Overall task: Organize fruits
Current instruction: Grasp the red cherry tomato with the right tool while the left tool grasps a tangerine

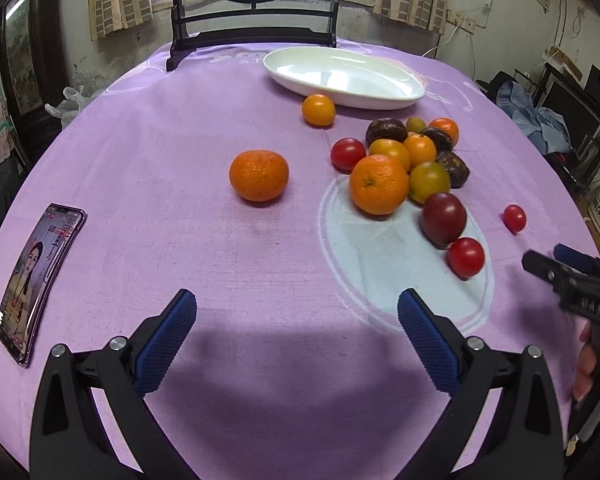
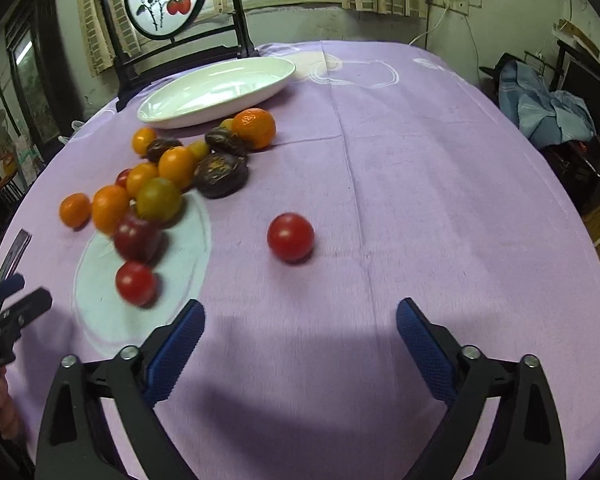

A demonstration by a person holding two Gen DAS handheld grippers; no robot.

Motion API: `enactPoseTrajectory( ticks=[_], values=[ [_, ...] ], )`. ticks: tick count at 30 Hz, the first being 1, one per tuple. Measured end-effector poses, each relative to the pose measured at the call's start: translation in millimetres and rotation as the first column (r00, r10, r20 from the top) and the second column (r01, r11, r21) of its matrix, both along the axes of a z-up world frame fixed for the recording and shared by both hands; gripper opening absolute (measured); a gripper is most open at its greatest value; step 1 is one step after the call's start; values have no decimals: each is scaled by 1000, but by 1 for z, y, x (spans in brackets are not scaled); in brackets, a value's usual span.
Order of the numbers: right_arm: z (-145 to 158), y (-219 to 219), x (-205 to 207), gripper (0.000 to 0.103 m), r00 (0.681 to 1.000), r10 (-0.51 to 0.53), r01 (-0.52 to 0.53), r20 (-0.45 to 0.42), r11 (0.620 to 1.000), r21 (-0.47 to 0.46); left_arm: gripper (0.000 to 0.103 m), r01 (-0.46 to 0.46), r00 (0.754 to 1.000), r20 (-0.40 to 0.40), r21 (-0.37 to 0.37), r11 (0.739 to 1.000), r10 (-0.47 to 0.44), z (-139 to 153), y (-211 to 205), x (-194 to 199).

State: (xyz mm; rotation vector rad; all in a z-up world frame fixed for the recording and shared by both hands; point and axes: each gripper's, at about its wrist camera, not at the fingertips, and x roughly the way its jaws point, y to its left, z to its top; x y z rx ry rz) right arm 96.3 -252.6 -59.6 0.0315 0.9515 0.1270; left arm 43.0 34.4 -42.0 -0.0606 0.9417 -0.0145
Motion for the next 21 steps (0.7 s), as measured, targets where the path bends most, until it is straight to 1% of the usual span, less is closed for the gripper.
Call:
enactPoseTrajectory(
  ticks=[1,2,4,6,9,10,11,12,13,15,17,19,21],
  values=[
    [-1,2,8,84,1000,4,-4,-16,1000,4,99,-6,1000,-5,-4,1000,6,-1,4,3],
    [-3,5,16,82,999,14,-14,-29,1000,1,99,-12,1000,-9,-7,1000,12,-2,7,4],
    [-7,12,29,81,999,16,-17,-49,999,-35,99,-24,1000,-18,-12,1000,24,-2,14,10],
    [-10,14,36,81,998,7,-8,-56,1000,-29,99,-44,999,-30,-7,999,44,-3,20,15],
    [-11,18,40,81,999,9,-11,-44,999,-43,99,-61,997,-42,-14,998,60,-4,27,19],
    [-12,20,40,78,999,11,-13,-35,999,-52,99,-64,997,-48,-13,998,63,-5,28,21],
    [-12,21,39,71,1000,15,-17,-25,998,-64,99,-65,997,-53,-12,998,64,-6,28,22],
    [-12,22,39,66,1000,17,-18,-16,997,-78,99,-67,996,-57,-11,998,66,-6,29,25],
    [-11,22,41,57,1000,19,-20,-13,997,-80,99,-67,996,-61,-9,998,66,-7,29,26],
    [-9,20,43,49,1000,24,-25,-7,998,-62,99,-59,996,-65,1,998,59,-7,28,33],
    [-9,19,44,28,1000,29,-28,4,998,-55,99,-56,996,-63,21,998,57,-6,27,41],
    [-8,19,43,27,999,34,-33,8,998,-51,99,-68,996,-61,48,997,71,-5,28,49],
    [-6,18,40,27,999,33,-32,20,999,-35,99,-76,995,-53,48,996,79,-4,30,56]
  ],
)
